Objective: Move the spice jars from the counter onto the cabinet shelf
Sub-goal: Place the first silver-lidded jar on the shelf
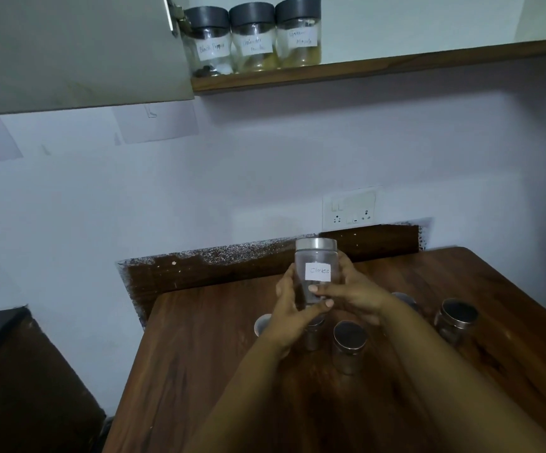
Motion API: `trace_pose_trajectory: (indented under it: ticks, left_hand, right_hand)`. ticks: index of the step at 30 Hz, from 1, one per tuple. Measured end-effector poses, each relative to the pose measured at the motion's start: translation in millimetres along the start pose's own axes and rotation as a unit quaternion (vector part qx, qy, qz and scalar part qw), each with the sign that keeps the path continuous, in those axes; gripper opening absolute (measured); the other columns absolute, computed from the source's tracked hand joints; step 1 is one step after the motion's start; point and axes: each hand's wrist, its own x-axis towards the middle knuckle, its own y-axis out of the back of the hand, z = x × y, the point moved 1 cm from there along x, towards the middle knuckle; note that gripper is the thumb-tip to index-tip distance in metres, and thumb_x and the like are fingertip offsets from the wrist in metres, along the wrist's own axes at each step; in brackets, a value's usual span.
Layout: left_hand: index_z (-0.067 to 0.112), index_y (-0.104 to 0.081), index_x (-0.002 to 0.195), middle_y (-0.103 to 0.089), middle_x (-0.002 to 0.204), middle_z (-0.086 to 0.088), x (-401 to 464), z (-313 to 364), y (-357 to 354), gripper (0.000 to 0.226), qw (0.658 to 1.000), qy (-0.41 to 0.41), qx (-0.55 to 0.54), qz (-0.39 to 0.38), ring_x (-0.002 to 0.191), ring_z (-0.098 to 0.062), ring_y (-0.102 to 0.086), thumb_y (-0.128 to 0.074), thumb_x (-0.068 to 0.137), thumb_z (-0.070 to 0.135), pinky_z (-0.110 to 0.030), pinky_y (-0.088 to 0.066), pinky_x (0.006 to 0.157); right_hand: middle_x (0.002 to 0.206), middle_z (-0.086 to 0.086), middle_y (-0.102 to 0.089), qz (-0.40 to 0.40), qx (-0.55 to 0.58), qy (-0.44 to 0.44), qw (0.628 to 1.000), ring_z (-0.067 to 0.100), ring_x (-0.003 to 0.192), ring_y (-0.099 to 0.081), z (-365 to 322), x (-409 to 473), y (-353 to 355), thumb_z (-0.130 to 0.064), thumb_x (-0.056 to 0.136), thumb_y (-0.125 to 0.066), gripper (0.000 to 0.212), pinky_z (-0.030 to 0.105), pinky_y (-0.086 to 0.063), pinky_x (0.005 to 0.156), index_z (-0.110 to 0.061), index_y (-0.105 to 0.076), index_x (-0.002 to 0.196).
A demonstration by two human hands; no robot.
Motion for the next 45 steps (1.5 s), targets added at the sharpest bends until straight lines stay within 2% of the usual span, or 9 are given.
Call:
trace_pose_trajectory:
  ticks: [5, 7, 16, 20, 24, 29, 34, 41, 45]
  left_hand:
    - [0.048, -0.031, 0.138, -0.038, 0.129, 0.009, 31, 38, -16, 0.083, 0.994, -0.098, 0.033, 0.043, 0.127, -0.010, -0.046, -0.082, 0.076, 0.028, -0.033, -0.048, 0.104]
    - [0.041, -0.034, 0.144, -0.040, 0.137, 0.004, 49, 63, -25, 0.093, 0.986, -0.141, 0.049, 0.067, 0.129, -0.013, -0.048, -0.085, 0.067, 0.045, -0.039, -0.048, 0.104]
    - [0.025, -0.032, 0.146, -0.049, 0.141, 0.009, 122, 203, -72, 0.085, 0.926, -0.339, 0.117, 0.121, 0.125, -0.004, -0.051, -0.081, 0.077, 0.030, -0.029, -0.046, 0.105]
    - [0.032, -0.035, 0.142, -0.051, 0.138, 0.013, 155, 263, -85, 0.077, 0.890, -0.403, 0.161, 0.141, 0.121, 0.003, -0.051, -0.079, 0.078, 0.035, -0.012, -0.043, 0.096]
    - [0.030, -0.034, 0.147, -0.047, 0.138, 0.008, 191, 298, -89, 0.085, 0.853, -0.432, 0.223, 0.191, 0.123, -0.005, -0.050, -0.079, 0.076, 0.044, -0.027, -0.046, 0.099]
    - [0.027, -0.039, 0.142, -0.049, 0.127, 0.003, 239, 294, -86, 0.084, 0.777, -0.357, 0.402, 0.328, 0.122, -0.018, -0.046, -0.066, 0.074, 0.068, -0.044, -0.041, 0.102]
    - [0.011, -0.059, 0.101, -0.056, 0.101, -0.008, 269, 258, -63, 0.063, 0.572, -0.390, 0.551, 0.466, 0.098, -0.028, -0.054, -0.046, 0.086, 0.071, -0.043, -0.042, 0.096]
    - [0.012, -0.059, 0.089, -0.054, 0.090, -0.007, 283, 252, -59, 0.058, 0.529, -0.433, 0.532, 0.499, 0.088, -0.025, -0.051, -0.051, 0.083, 0.069, -0.037, -0.039, 0.090]
    - [0.011, -0.058, 0.086, -0.053, 0.089, -0.007, 284, 254, -56, 0.059, 0.515, -0.440, 0.539, 0.502, 0.086, -0.025, -0.051, -0.048, 0.084, 0.069, -0.037, -0.039, 0.087]
  right_hand:
    - [0.123, 0.006, -0.064, 0.068, -0.040, 0.080, 0.994, 0.022, 0.111, -0.066, -46, 8, 25, -0.024, 0.053, -0.093, 0.113, 0.045, -0.055, 0.092, -0.036, -0.029, 0.146]
    - [0.124, 0.003, -0.061, 0.081, -0.074, 0.124, 0.986, 0.019, 0.110, -0.066, -80, 8, 36, -0.024, 0.059, -0.091, 0.108, 0.043, -0.056, 0.091, -0.040, -0.029, 0.145]
    - [0.127, -0.011, -0.054, 0.135, -0.162, 0.355, 0.911, 0.002, 0.116, -0.054, -236, 2, 83, -0.024, 0.065, -0.087, 0.097, 0.025, -0.052, 0.087, -0.042, -0.029, 0.140]
    - [0.132, -0.007, -0.052, 0.122, -0.197, 0.399, 0.887, 0.011, 0.118, -0.055, -299, 16, 104, -0.036, 0.063, -0.087, 0.098, 0.034, -0.055, 0.089, -0.046, -0.026, 0.139]
    - [0.131, -0.003, -0.050, 0.125, -0.243, 0.428, 0.861, 0.014, 0.117, -0.055, -344, 35, 123, -0.040, 0.065, -0.086, 0.101, 0.037, -0.057, 0.087, -0.043, -0.022, 0.143]
    - [0.125, 0.002, -0.051, 0.133, -0.358, 0.374, 0.845, 0.017, 0.112, -0.056, -366, 76, 145, -0.041, 0.067, -0.085, 0.106, 0.038, -0.052, 0.093, -0.034, -0.016, 0.147]
    - [0.120, 0.005, -0.053, 0.135, -0.441, 0.280, 0.842, 0.023, 0.107, -0.054, -392, 111, 157, -0.041, 0.067, -0.085, 0.101, 0.036, -0.050, 0.088, -0.016, -0.022, 0.142]
    - [0.148, 0.014, -0.038, 0.098, -0.451, 0.209, 0.862, 0.030, 0.131, -0.042, -399, 159, 148, -0.036, 0.080, -0.077, 0.119, 0.038, -0.037, 0.107, -0.006, 0.014, 0.151]
    - [0.147, 0.015, -0.039, 0.090, -0.452, 0.180, 0.869, 0.030, 0.131, -0.042, -400, 172, 151, -0.044, 0.077, -0.077, 0.114, 0.040, -0.039, 0.108, -0.002, -0.002, 0.151]
